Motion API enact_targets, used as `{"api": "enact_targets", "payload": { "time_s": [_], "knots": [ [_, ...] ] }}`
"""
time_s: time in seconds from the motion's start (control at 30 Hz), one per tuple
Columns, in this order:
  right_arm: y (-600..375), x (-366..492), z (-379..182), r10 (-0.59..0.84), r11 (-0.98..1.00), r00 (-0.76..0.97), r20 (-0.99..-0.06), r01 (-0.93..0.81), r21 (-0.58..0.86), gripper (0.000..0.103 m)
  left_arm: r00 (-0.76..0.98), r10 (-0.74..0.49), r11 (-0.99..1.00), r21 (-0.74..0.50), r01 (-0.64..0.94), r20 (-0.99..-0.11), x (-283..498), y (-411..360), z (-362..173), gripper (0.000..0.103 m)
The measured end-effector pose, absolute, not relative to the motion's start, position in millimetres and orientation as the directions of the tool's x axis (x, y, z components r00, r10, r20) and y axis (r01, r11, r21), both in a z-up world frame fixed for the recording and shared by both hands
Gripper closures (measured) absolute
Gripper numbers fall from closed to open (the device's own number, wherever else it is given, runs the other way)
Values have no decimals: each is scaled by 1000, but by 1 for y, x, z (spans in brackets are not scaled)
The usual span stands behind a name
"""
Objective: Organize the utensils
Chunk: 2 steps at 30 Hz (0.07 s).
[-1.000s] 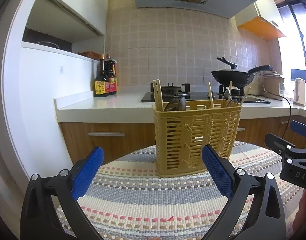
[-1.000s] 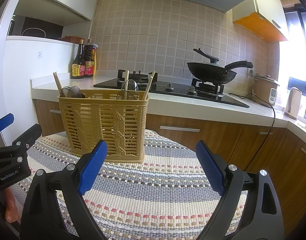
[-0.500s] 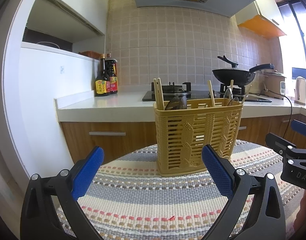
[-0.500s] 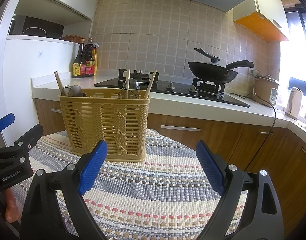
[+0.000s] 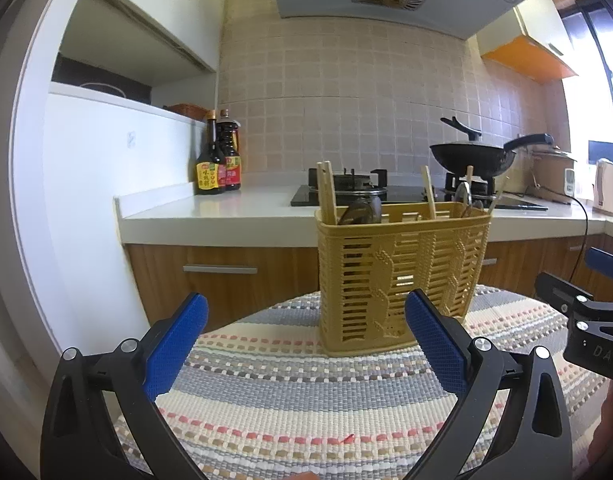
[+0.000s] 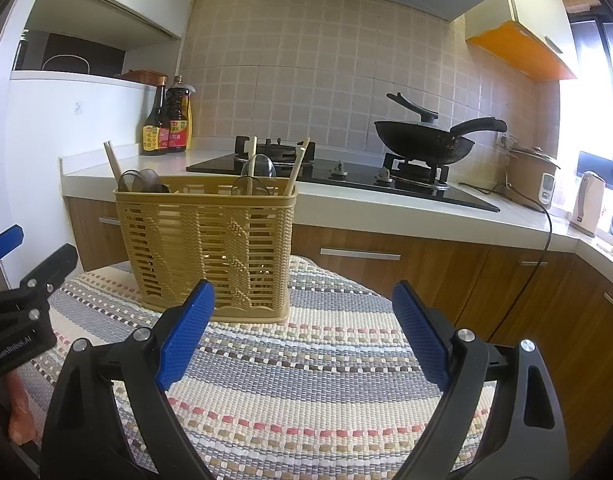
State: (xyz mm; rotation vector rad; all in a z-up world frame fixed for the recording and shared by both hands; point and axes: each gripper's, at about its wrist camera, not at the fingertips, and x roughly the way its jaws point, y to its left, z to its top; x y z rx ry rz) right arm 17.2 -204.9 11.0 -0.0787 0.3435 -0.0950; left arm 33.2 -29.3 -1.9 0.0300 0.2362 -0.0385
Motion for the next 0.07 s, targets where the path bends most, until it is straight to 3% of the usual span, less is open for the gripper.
{"api": "enact_targets", "payload": {
  "time_s": [0.07],
  "knots": [
    [-205, 18, 11, -107, 992, 937, -334, 80, -94, 17, 970, -31, 999, 19, 36, -240, 35, -27, -2, 7]
  ]
}}
